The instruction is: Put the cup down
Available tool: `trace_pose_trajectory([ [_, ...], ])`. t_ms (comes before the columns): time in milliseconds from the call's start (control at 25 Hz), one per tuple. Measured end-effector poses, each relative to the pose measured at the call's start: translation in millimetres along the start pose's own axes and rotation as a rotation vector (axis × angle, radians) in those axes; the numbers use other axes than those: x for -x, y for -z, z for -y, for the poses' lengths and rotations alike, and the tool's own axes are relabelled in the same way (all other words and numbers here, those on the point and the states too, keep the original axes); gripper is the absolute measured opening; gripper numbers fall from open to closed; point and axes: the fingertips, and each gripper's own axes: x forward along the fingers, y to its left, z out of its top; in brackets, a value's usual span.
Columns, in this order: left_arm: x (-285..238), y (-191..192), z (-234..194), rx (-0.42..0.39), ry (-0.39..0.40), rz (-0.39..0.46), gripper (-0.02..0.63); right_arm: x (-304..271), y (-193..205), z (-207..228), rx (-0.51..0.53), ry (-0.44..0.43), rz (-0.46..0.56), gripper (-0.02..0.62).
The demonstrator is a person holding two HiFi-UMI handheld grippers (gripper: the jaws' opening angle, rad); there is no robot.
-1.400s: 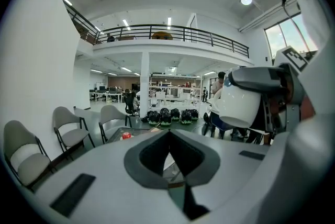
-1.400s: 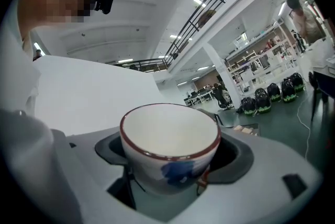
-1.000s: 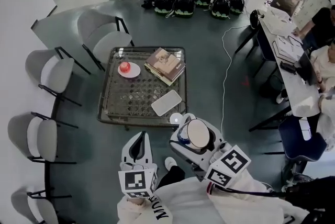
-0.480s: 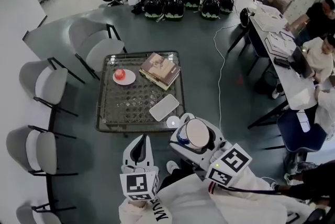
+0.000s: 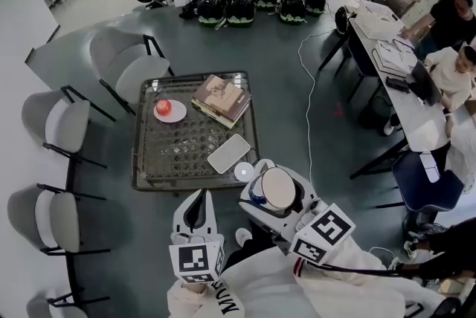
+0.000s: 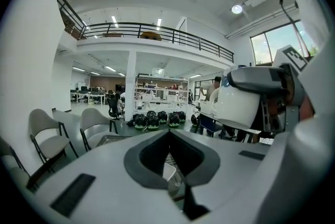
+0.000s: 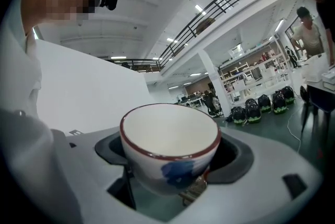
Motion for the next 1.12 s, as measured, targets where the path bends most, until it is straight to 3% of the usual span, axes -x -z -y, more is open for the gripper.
trace_pose_trajectory([
  [560,-45,21,-13,-0.005,-0.016,-0.064,0.01,-39,10,41,0.016,-0.013,-0.02,0.417],
  [1120,-132,54,-39,-0.002,-0.038,-0.116,0.01,-100,42,119,0.068,0.009,-0.076,0.417],
])
